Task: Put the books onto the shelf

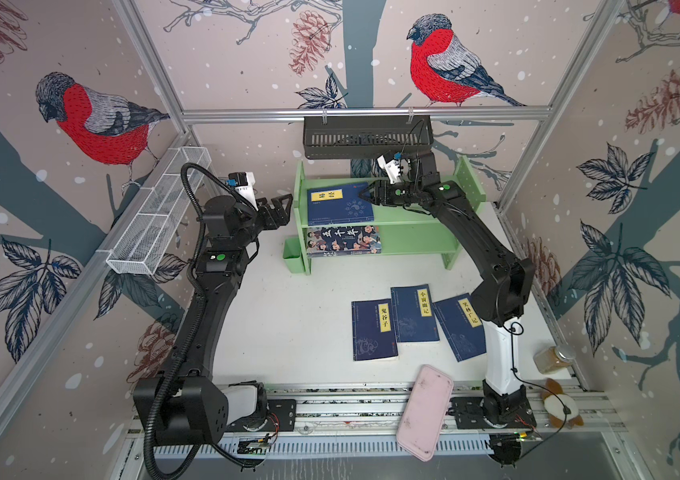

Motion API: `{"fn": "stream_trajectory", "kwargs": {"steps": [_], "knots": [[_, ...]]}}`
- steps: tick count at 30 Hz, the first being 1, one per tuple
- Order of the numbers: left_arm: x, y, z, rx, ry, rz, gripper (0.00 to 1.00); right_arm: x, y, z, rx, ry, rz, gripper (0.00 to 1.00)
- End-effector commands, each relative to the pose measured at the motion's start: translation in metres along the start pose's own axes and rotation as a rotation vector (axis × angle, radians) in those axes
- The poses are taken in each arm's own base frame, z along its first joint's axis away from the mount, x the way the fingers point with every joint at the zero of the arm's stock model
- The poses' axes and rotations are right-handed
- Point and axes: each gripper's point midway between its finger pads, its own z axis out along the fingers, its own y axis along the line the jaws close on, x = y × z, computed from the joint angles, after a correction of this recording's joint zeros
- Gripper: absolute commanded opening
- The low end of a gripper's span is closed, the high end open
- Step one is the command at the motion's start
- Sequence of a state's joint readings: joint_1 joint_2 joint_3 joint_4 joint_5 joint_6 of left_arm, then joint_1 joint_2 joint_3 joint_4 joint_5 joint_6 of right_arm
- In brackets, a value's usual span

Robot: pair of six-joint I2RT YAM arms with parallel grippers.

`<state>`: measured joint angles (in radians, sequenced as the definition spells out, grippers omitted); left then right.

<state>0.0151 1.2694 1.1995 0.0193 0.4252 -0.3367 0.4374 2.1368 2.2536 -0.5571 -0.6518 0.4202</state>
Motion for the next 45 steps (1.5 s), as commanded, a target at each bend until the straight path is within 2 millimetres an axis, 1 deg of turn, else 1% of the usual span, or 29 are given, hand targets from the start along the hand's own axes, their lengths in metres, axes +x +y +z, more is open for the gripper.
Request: {"fn": "stream_trajectory", "kwargs": {"steps": [1,5,11,14,16,21,26,29,36,43,45], "knots": [[-0.012,-0.007,0.000,0.037,-0.051,0.019,0.89,0.007,0.000,0.003,0.001,0.026,0.034,0.59],[-0.010,-0.006,0.000,0.036,-0.049,0.015,0.89,0.006,0.003,0.003,0.006,0.021,0.043,0.61],[-0.008,-0.006,0.000,0.034,-0.047,0.019,0.89,0.006,0.009,-0.004,0.025,0.004,0.040,0.63],[-0.008,-0.005,-0.001,0.030,-0.045,0.019,0.89,0.007,0.005,-0.010,0.072,-0.005,0.042,0.64],[-0.005,-0.005,-0.001,0.032,-0.039,0.017,0.89,0.009,0.002,-0.016,0.105,-0.011,0.040,0.64],[0.002,-0.003,0.000,0.035,-0.024,0.012,0.89,0.021,0.010,-0.026,0.087,-0.012,0.050,0.62],[0.007,-0.002,0.002,0.041,-0.014,0.001,0.89,0.034,0.020,-0.026,0.066,0.011,0.049,0.62],[0.010,-0.003,0.004,0.053,-0.007,-0.009,0.89,0.040,0.023,-0.024,0.050,0.019,0.057,0.62],[0.011,-0.004,0.005,0.063,-0.006,-0.013,0.88,0.049,0.029,-0.020,0.023,0.028,0.068,0.61],[0.010,-0.005,0.005,0.069,-0.007,-0.015,0.88,0.053,0.037,-0.016,0.008,0.034,0.065,0.61],[0.010,-0.006,0.004,0.070,-0.009,-0.015,0.88,0.054,0.037,-0.015,0.013,0.036,0.067,0.61]]}}
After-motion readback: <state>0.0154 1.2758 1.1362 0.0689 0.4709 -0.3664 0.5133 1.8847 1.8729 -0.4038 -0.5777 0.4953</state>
